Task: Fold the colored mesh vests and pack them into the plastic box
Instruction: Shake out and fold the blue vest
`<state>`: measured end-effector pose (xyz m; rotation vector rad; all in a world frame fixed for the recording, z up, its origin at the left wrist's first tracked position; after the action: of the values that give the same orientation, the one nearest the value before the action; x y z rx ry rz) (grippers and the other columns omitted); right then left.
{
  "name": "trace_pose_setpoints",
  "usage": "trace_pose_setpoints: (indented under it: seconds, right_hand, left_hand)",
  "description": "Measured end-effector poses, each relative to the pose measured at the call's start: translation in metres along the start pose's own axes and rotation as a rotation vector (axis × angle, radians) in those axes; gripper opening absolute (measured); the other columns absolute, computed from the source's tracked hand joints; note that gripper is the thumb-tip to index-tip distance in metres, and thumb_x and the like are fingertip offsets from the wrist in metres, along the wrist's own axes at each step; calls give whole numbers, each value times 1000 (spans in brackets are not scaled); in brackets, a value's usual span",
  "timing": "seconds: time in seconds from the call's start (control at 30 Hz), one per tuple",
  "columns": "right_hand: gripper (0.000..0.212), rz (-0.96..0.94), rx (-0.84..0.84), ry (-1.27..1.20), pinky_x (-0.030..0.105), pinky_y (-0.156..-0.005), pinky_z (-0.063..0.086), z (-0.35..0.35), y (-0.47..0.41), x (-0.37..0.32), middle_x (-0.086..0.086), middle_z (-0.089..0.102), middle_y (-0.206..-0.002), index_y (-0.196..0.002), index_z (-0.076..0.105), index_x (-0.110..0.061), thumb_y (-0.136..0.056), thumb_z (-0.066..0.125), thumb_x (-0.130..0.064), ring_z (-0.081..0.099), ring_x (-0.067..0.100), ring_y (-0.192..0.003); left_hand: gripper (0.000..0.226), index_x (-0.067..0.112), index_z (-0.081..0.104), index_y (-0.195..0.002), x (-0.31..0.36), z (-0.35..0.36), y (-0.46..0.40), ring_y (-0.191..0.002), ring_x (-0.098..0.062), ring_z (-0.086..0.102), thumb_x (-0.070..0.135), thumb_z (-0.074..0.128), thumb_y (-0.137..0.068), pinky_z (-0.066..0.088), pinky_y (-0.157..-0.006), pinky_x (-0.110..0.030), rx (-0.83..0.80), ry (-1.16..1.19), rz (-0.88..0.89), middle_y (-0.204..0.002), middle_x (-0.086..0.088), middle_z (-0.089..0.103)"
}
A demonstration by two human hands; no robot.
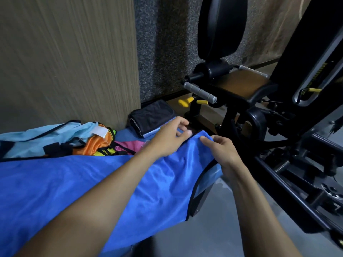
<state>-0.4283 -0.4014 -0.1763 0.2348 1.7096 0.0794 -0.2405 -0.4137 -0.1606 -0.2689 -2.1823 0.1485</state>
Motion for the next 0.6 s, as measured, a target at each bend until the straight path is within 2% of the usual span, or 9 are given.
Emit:
trace_pose_setpoints:
  seconds: [0.1, 0.2, 0.27, 0.3, 0.43, 0.5, 0.6]
  right_hand:
    - [37, 45, 31, 34, 38, -73, 48, 2, -11, 6, 13, 67, -80, -93, 69, 6, -83, 81, -27, 61, 25, -76]
    - [33, 122, 83, 101, 44, -75, 55, 2, -20, 18, 20, 73, -85, -90, 71, 4, -78, 83, -23, 64, 27, -77]
    - [27, 148, 90, 133, 40, -73, 53, 3, -21, 18, 17, 72, -86, -85, 71, 0, -79, 85, -23, 64, 28, -80]
    - [28, 155, 92, 141, 37, -73, 51, 5, -21, 17, 14, 70, -86, -85, 71, -2, -80, 85, -26, 63, 27, -80]
    - [32, 122, 94, 122, 36, -72, 48, 11, -18, 13, 9, 65, -82, -87, 68, -5, -83, 85, -32, 61, 25, -76]
    - [26, 68, 114, 100, 36, -68, 45, 15, -15, 10, 11, 63, -78, -83, 67, -8, -84, 83, -28, 58, 24, -73]
    - [25, -40, 186, 71, 37, -66, 44, 16, -11, -1, 10, 61, -74, -72, 64, -11, -85, 80, -26, 56, 24, -72]
  left_hand:
    - [26, 20, 57, -122, -3, -18, 39, -107, -17, 56, 16, 59, -97, 47, -97, -39, 127, -307, 206, -115, 6, 56]
    - [30, 23, 62, -122, -11, -16, 92, -110, -20, 57, 34, 50, -97, 45, -99, -40, -40, -606, 336, -120, 6, 58]
    - [45, 23, 63, -127, -25, -19, 115, -120, -26, 58, 50, 51, -94, 44, -107, -44, -131, -930, 330, -134, 0, 60]
    - [49, 22, 63, -130, -28, -22, 123, -127, -30, 56, 54, 54, -92, 42, -111, -48, -149, -1017, 301, -140, -3, 59]
    - [55, 21, 61, -138, -19, -30, 155, -142, -30, 45, 53, 43, -97, 30, -119, -49, -60, -1014, 309, -153, -5, 51]
    - [59, 23, 57, -143, -31, -36, 166, -147, -30, 40, 55, 39, -97, 22, -118, -51, -56, -1064, 244, -156, -6, 47]
    - [65, 25, 49, -150, -54, -54, 178, -151, -32, 28, 58, 33, -97, 19, -117, -56, -104, -1144, 133, -158, -8, 43]
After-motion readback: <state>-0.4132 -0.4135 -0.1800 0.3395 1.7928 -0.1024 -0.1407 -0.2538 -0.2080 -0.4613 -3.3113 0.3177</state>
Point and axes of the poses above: each hand's wrist, its own y-axis away from the middle knuckle, its own z-axis out of the palm, x = y × z, the point moved 1 cm from there along -y, towards the middle knuckle
